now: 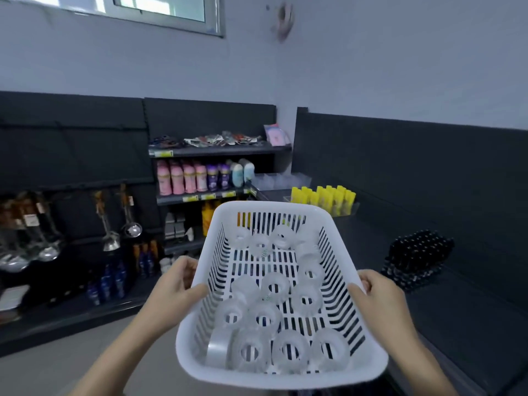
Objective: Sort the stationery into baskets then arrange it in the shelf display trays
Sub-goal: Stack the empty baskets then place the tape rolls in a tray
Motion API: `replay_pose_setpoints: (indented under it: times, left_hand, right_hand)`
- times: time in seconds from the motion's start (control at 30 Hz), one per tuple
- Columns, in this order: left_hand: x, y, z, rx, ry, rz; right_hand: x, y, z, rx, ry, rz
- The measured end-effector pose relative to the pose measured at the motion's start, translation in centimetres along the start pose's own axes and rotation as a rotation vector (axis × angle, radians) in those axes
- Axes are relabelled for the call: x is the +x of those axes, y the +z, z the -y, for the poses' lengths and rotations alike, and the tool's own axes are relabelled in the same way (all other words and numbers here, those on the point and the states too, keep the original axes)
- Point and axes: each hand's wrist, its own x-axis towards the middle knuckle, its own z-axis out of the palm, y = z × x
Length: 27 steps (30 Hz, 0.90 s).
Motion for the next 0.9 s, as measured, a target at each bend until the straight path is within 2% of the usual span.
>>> replay_pose_setpoints:
  times: [0.27,0.47,0.67,0.9]
  left_hand:
    - [15.1,-2.2,2.2,0.022,-0.034,-0.072]
    - [25.8,-3.7,6.3,0.018,-0.054,-0.028]
    - [40.7,-5.9,9.2,-0.008,0.039,0.094]
    - [58.5,-3.7,9.7,-0.026,0.178,0.339]
  right_hand:
    - [15.1,8.3,3.1,-0.004,-0.053,0.062]
    - [23.8,15.5,4.8,-0.057,-0.043,0.085]
    - [33.3,23.2,7.6,-0.022,0.051,0.019]
    - [41.4,26.4,9.4,-0.147,0.219,-0.136]
